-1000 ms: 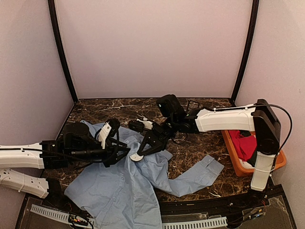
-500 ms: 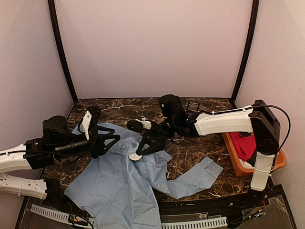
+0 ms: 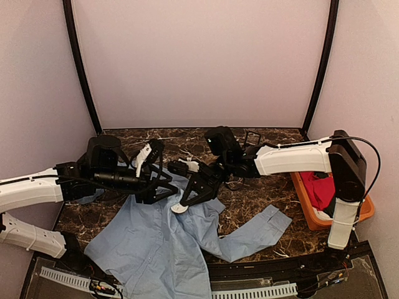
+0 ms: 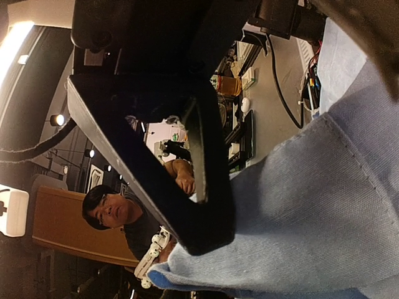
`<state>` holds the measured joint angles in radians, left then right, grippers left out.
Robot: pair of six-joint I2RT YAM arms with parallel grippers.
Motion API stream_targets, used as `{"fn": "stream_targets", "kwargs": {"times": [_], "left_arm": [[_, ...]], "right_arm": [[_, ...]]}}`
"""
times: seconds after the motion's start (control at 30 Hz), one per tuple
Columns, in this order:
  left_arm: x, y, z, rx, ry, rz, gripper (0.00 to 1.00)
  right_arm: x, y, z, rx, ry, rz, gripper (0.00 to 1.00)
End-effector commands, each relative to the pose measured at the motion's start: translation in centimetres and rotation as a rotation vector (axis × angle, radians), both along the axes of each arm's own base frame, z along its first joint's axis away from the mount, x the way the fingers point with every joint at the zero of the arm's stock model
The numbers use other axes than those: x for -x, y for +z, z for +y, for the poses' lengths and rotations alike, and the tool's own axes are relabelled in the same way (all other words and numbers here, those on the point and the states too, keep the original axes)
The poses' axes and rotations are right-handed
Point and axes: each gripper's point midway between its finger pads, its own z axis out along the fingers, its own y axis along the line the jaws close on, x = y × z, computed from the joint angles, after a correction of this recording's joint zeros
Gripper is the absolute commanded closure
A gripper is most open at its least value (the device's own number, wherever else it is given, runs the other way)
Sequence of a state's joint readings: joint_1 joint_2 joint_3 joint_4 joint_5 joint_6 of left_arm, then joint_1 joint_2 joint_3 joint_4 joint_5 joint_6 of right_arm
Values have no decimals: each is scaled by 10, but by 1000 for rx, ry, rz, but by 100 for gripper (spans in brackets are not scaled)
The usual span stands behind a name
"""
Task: Pin the brooch onto the clothing
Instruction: Cross the brooch on the flattened clothing, then pin the brooch onto the flattened clothing.
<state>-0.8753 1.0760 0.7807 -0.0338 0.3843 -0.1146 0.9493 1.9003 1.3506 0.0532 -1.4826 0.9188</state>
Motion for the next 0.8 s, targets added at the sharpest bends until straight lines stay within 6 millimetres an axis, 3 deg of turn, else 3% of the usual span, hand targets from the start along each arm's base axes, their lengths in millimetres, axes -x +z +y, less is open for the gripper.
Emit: {"fn": "stream_targets", "kwargs": {"times": [0.0, 0.27, 0.53, 0.77], "left_arm": [[18, 14, -2, 69, -135, 76, 41], [18, 22, 4, 150, -206, 146, 27], [23, -1, -1, 78, -267, 245, 17], [28, -4, -2, 84, -307, 297, 15]], "right_arm": [[4, 5, 2, -47, 22, -32, 100], [4, 2, 2, -25, 15, -27, 100], [3, 3, 4, -26, 11, -35, 100], [2, 1, 5, -19, 6, -40, 100]]}}
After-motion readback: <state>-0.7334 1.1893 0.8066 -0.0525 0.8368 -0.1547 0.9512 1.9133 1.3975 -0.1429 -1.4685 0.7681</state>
